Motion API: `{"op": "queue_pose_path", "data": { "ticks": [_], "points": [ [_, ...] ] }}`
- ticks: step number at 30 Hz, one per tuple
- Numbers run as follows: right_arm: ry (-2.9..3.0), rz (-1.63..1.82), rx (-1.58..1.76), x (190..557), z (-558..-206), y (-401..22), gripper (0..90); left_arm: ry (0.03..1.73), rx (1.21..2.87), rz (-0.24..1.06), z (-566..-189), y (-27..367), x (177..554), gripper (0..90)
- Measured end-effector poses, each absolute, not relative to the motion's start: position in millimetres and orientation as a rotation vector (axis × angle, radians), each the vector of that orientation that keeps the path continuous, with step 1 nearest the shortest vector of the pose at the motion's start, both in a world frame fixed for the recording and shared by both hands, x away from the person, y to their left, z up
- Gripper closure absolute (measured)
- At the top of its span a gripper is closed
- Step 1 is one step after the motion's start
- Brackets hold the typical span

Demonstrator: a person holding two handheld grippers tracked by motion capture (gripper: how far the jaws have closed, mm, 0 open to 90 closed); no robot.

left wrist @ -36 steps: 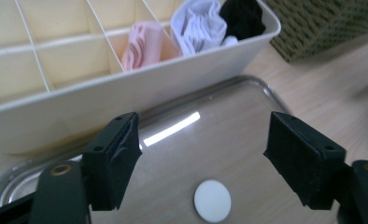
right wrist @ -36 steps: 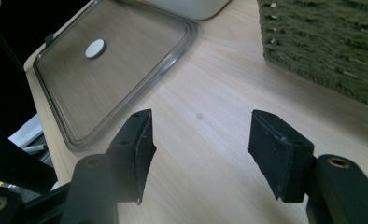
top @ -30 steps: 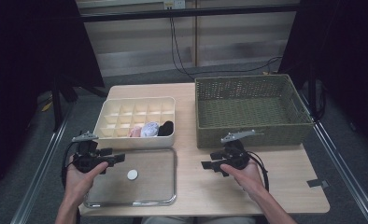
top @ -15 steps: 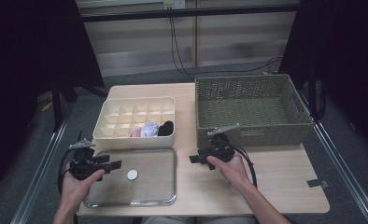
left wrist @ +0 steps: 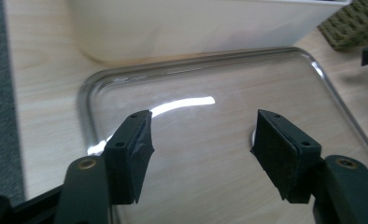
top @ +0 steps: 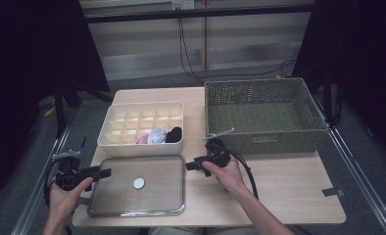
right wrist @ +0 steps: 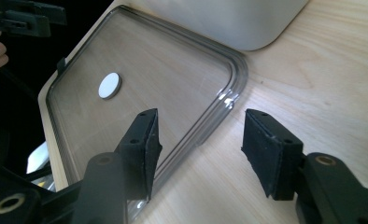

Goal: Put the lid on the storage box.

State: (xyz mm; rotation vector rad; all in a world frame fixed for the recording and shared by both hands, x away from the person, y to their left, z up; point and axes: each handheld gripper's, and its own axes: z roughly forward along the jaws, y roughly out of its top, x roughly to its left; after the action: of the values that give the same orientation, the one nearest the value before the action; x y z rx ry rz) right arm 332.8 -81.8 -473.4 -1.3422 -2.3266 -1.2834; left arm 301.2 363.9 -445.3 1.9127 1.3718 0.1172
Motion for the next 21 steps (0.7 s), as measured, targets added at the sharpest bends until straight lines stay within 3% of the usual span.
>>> {"op": "queue_pose_path", "data": {
  "ticks": [2,17,21],
  "points": [
    [-2.321,-1.279,-1.353,333.7,-474.8,-78.5,46.2,1.417,1.898,0.159,-446.8,368.9,301.4,38.7],
    [-2.245,-1.206,-1.420,342.1,-491.1,-60.9,43.2,1.447,1.929,0.104,-464.7,387.3,310.1,35.6],
    [-2.243,-1.180,-1.427,341.9,-494.8,-55.5,42.4,1.462,1.922,0.119,-467.9,390.1,310.8,39.1]
  ]
}}
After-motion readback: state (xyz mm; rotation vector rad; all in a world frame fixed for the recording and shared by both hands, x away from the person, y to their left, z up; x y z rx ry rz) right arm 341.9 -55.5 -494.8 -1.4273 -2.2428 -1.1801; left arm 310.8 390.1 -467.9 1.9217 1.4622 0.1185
